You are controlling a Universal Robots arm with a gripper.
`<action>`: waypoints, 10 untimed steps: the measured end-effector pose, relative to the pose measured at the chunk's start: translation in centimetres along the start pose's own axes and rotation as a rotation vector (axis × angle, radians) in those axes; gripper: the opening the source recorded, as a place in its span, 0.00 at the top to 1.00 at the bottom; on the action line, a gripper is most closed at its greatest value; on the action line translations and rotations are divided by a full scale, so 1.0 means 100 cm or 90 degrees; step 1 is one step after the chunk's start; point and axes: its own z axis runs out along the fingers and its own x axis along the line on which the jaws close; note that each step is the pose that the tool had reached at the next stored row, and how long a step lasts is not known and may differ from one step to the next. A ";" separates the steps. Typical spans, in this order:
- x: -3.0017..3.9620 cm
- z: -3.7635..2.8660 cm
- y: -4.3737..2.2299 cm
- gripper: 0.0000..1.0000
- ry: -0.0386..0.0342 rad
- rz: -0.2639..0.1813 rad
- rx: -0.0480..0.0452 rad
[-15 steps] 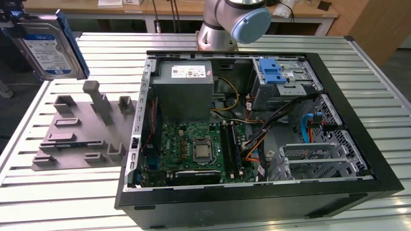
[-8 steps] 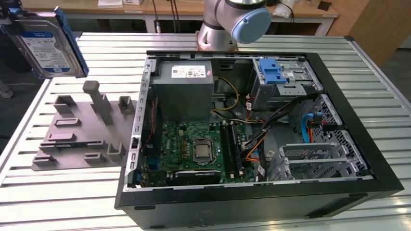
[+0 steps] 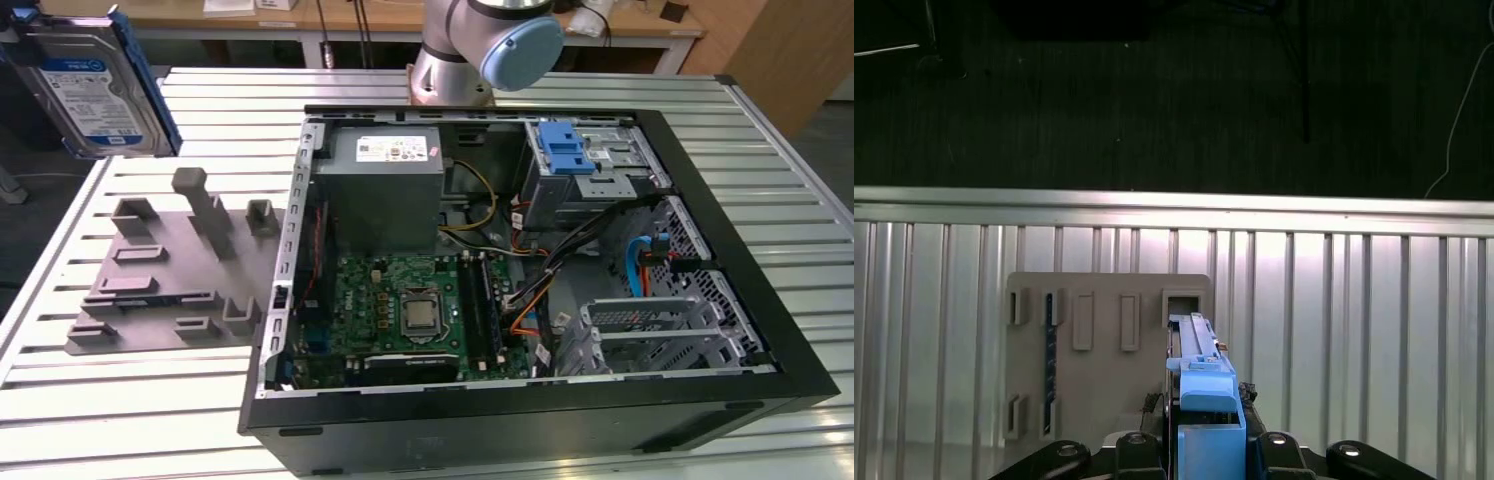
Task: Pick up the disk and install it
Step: 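Pick up the disk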
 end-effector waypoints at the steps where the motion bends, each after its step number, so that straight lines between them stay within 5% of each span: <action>1: 0.0000 -0.0008 0.0000 0.64 0.0000 0.000 0.0000; 10: 0.0000 -0.0076 0.0001 0.64 0.0000 0.000 -0.0001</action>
